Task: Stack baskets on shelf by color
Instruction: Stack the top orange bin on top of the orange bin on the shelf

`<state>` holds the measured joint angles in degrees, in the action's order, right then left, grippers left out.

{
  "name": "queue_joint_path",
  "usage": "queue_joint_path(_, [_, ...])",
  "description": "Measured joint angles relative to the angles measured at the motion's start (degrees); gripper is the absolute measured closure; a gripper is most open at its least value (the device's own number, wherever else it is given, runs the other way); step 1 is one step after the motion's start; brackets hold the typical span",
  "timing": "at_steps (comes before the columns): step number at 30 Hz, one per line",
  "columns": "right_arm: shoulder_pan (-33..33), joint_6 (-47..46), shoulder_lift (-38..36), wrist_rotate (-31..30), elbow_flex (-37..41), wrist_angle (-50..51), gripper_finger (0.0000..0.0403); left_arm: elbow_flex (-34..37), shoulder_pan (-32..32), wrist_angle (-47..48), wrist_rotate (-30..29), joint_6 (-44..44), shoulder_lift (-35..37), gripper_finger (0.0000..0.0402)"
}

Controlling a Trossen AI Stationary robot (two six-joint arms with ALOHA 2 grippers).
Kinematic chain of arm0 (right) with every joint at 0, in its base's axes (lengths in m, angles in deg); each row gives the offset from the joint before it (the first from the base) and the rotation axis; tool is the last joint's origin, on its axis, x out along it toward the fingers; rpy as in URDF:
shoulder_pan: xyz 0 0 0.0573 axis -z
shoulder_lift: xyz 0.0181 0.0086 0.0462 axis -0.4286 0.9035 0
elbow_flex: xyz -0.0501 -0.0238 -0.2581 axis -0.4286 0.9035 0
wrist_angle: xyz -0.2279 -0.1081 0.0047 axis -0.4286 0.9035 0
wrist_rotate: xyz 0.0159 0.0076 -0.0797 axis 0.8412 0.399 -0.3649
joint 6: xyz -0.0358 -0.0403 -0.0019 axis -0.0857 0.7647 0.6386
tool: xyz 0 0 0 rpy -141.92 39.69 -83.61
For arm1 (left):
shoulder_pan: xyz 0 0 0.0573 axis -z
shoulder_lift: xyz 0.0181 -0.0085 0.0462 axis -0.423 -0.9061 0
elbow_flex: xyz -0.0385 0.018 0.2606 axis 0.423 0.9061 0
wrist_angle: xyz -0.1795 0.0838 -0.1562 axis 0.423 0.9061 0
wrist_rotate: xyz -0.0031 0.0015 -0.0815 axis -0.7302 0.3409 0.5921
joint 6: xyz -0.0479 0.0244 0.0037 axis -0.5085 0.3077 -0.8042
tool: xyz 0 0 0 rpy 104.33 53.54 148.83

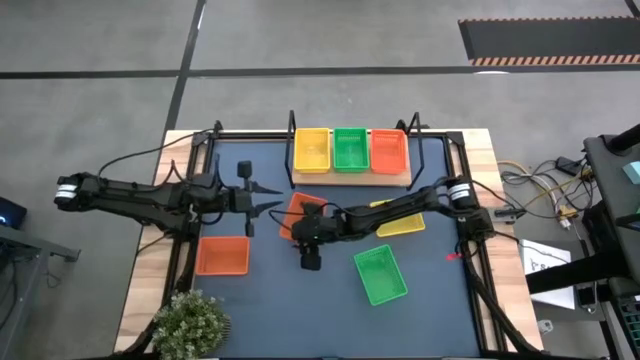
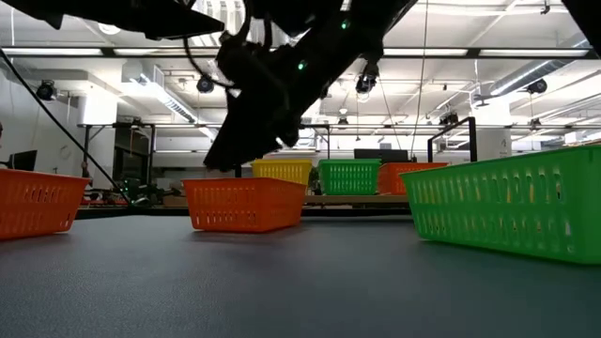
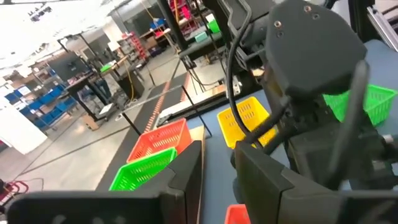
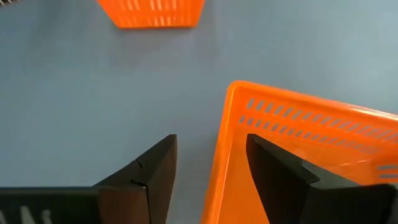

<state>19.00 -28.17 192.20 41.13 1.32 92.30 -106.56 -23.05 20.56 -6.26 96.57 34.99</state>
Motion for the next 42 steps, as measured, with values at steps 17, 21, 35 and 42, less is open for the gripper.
queue_joint_path(17, [0.90,0.71,3.00,-0.48,-1.36,-0.17,0.0293,0.00,0.00,0.05,0.00,-0.02,-0.30,0.0320])
queue_joint_path(21, [0.90,1.95,3.00,-0.39,-1.34,-0.17,0.0338,0.00,0.01,0.04,0.00,0.00,-0.30,0.0320])
queue_joint_path(35, [-0.33,8.74,-1.24,1.54,-1.54,7.92,0.0390,-0.07,0.07,0.01,0.00,-0.10,-0.30,0.0320])
queue_joint_path(42, [-1.82,15.19,-9.76,1.53,-1.36,15.98,0.0392,-0.07,0.07,-0.10,0.00,-0.16,-0.30,0.0320])
